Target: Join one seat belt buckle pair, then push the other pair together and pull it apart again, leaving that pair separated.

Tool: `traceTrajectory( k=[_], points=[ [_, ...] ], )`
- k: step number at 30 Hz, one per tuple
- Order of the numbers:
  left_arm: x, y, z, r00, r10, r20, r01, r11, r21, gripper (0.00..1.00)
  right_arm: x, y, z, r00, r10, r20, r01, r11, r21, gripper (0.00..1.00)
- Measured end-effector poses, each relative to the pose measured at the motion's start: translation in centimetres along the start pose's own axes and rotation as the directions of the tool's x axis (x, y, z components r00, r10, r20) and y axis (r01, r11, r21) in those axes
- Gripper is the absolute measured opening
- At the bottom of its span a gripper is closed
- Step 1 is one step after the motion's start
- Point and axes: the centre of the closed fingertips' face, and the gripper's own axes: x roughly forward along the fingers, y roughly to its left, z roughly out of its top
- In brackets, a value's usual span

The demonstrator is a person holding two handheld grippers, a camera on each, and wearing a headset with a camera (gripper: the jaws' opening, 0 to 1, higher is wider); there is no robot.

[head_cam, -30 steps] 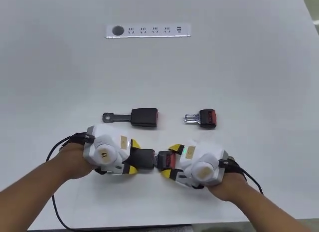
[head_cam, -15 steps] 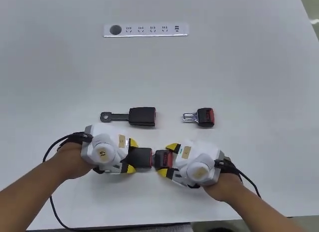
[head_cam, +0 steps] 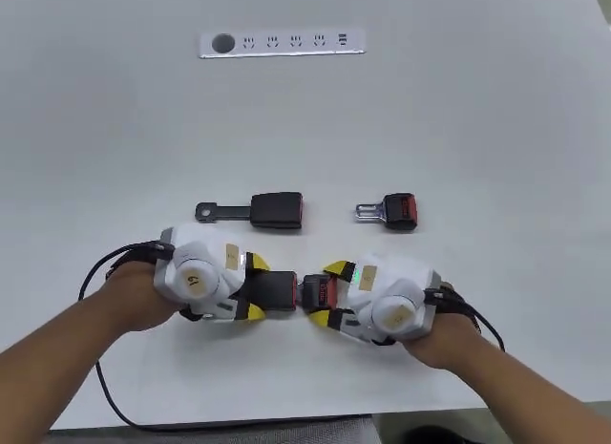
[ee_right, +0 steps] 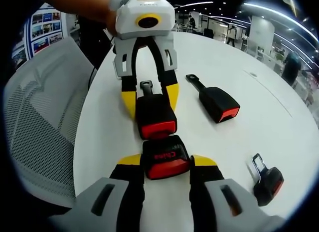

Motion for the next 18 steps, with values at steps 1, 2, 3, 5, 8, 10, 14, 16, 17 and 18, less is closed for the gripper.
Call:
traceTrajectory(
  k=[1, 2, 3, 5, 8, 10, 14, 16, 17, 18],
  points=[
    [0.0, -0.01, 0.04, 1.0, -0.005, 0.001, 0.005, 1.0, -0.002, 0.33, -0.03, -0.03, -0.03, 1.0, 0.004, 0.004, -0.004, 1.0, 0.002, 0.32],
    [0.01, -0.03, 0.06, 1.0, -0.007, 0.0, 0.007, 1.0, -0.002, 0.33, -0.09, -0.03, -0.05, 1.0, 0.006, 0.006, -0.006, 1.0, 0.001, 0.32],
    [0.03, -0.01, 0.05, 0.9999, -0.011, 0.0, 0.011, 1.0, -0.003, 0.33, -0.13, -0.03, -0.1, 0.9999, 0.009, 0.013, -0.009, 1.0, -0.003, 0.32],
    [0.02, 0.0, 0.05, 0.9999, -0.015, 0.007, 0.015, 1.0, -0.007, 0.33, -0.19, -0.01, -0.11, 0.9995, 0.01, 0.028, -0.01, 1.0, 0.003, 0.32],
    [0.0, -0.04, 0.15, 0.9997, -0.015, 0.018, 0.016, 1.0, -0.013, 0.33, -0.29, 0.02, 0.07, 0.9991, 0.011, 0.042, -0.011, 1.0, 0.003, 0.32],
    [0.03, -0.01, 0.12, 0.9995, -0.013, 0.028, 0.013, 1.0, -0.023, 0.33, -0.39, 0.05, 0.18, 0.9986, 0.013, 0.05, -0.013, 1.0, 0.006, 0.32],
    [0.07, 0.03, 0.05, 0.9992, -0.008, 0.04, 0.01, 0.999, -0.031, 0.33, -0.71, 0.21, 0.48, 0.998, 0.018, 0.06, -0.018, 1.0, 0.004, 0.31],
    [0.04, 0.01, 0.1, 0.9988, -0.007, 0.048, 0.009, 0.999, -0.037, 0.33, -0.83, 0.27, 0.6, 0.9977, 0.016, 0.065, -0.016, 1.0, 0.002, 0.31],
    [0.0, 0.02, 0.1, 0.998, -0.006, 0.063, 0.009, 0.999, -0.053, 0.33, -0.91, 0.3, 0.69, 0.9974, 0.014, 0.071, -0.014, 1.0, 0.003, 0.31],
    [-0.02, -0.01, 0.08, 0.9974, -0.004, 0.072, 0.008, 0.999, -0.051, 0.33, -0.97, 0.34, 0.75, 0.9971, 0.014, 0.075, -0.015, 1.0, 0.008, 0.31]
  ],
)
